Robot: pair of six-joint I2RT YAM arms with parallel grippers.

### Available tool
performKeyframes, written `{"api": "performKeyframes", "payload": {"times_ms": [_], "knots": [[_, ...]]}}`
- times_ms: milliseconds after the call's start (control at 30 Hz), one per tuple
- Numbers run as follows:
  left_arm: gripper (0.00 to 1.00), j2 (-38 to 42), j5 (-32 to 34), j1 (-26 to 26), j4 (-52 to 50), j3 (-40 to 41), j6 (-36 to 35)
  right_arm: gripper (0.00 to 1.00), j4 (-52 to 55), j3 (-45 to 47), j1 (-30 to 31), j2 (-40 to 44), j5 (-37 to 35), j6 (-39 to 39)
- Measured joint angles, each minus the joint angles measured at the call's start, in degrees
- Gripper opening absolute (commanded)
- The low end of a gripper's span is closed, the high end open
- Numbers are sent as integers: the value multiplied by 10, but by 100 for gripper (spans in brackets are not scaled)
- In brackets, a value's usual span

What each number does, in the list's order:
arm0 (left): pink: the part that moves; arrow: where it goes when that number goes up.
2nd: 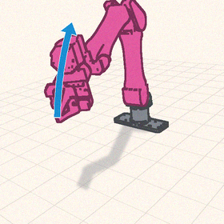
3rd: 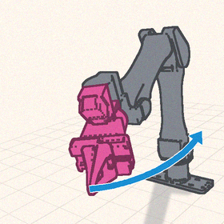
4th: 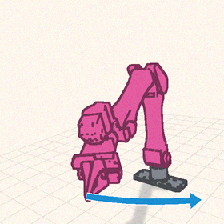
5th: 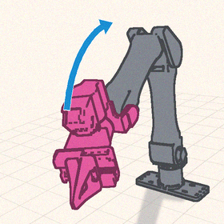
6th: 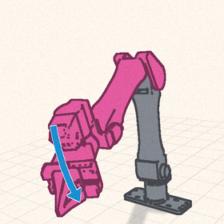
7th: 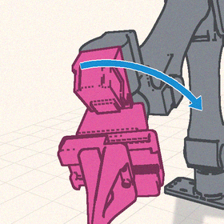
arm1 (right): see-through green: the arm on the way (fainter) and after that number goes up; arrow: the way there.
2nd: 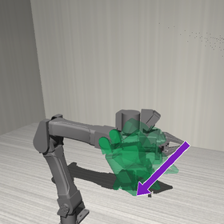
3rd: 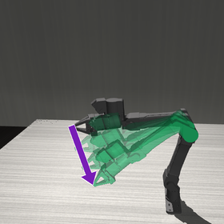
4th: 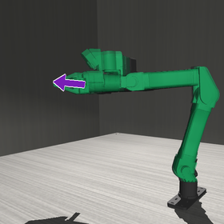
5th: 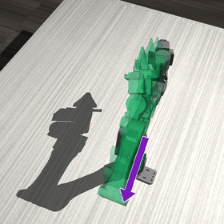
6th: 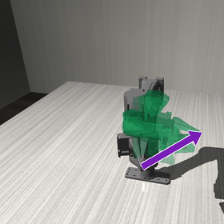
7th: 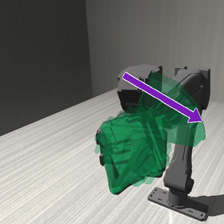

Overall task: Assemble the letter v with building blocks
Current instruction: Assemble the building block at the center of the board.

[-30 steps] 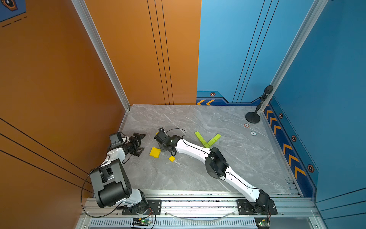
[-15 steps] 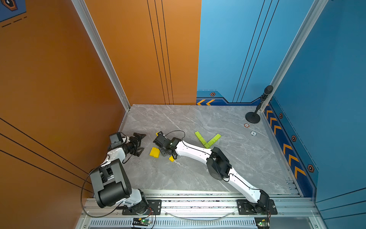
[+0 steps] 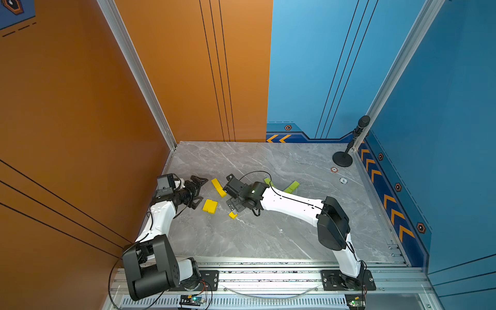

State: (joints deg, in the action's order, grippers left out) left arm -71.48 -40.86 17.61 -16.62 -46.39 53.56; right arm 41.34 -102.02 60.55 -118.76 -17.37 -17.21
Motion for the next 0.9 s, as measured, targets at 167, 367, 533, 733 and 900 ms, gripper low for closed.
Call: {"api": "performKeyframes", "payload": {"times_ms": [167, 367, 533, 733, 900], "knots": [[98, 64, -1, -1, -30, -2, 12, 96, -4, 62, 0, 10, 28, 12], [98, 127, -14, -7, -49, 55, 36, 83, -12, 106, 8, 10, 64, 21], [98, 146, -23, 3, -72, 92, 40, 83, -17, 110, 17, 10, 82, 24], [98, 143, -33, 27, -74, 99, 39, 81, -26, 63, 24, -38, 94, 24], [98, 116, -34, 40, -72, 99, 28, 75, -30, 0, 25, -103, 97, 23]]}}
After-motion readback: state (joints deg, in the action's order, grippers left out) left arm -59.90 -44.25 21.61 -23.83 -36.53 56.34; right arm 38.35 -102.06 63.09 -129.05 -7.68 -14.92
